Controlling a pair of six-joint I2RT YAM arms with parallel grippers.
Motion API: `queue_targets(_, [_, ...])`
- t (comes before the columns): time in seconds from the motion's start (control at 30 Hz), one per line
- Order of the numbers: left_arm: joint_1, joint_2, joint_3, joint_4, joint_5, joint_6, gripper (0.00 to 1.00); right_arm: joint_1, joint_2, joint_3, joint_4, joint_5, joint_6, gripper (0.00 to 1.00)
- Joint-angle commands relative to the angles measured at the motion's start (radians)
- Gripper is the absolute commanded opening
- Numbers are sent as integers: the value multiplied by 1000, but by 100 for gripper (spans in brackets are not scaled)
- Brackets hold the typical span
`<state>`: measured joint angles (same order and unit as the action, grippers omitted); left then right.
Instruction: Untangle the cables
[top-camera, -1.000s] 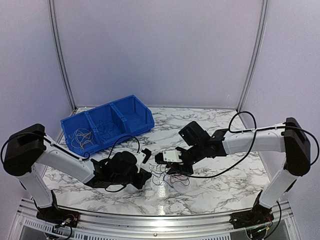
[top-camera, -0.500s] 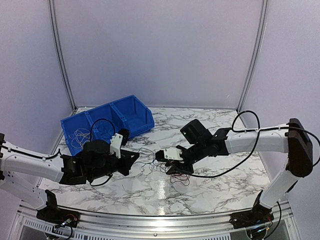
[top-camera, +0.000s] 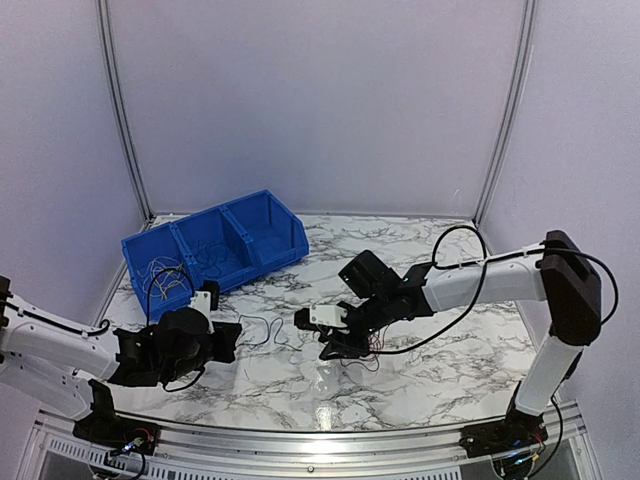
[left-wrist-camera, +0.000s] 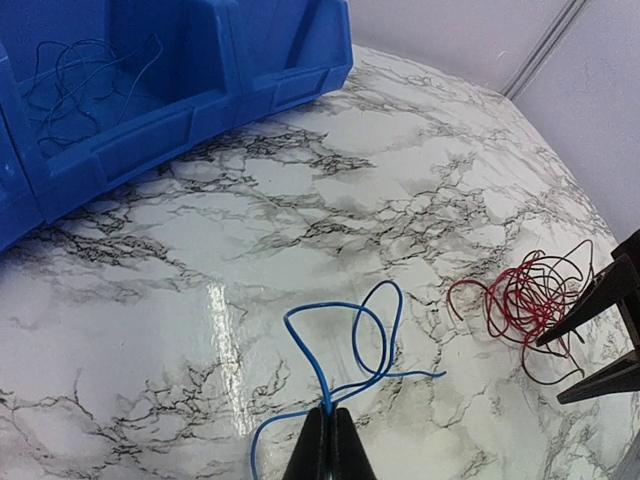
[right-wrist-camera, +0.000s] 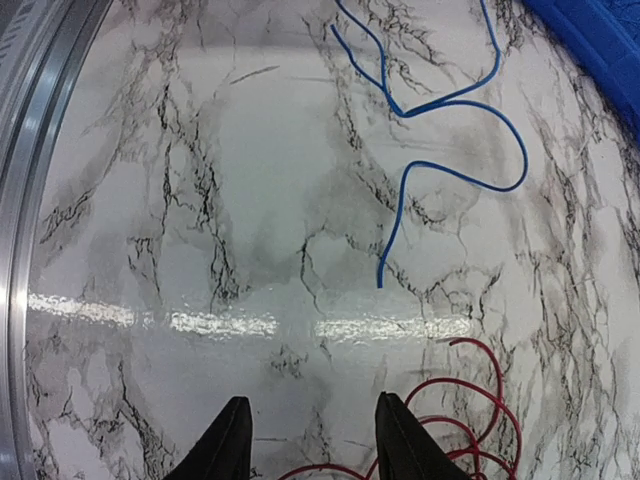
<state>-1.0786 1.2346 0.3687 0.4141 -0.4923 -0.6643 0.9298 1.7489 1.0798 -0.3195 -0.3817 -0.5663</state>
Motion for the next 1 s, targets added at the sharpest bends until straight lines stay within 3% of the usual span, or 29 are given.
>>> queue_targets(0.0, [9,-17,-29,8,-52,-63,0,16,51,91,32,46,80,43])
queue_targets(0.3, [18,22,-37,42,-43,-75,0,25,225,242,15,3,80,56])
queue_targets(0.67, [28,-2,-59,55,-48,-81,0,57,407,388,51,33,92,56])
queue_targets(0.73, [31,-7,-63,57,-47,-81,0,60,436,413,57,46,106,47])
queue_targets(0.8, [32,-21,-66,55,-45,-77,0,61,454,428,56,59,127,30])
queue_targets(0.87, [32,-56,-74,54,-38,-76,11,59,454,424,58,70,134,14])
queue_targets(0.97, [31,-138,-95,52,7,-82,15,59,437,401,67,74,134,0])
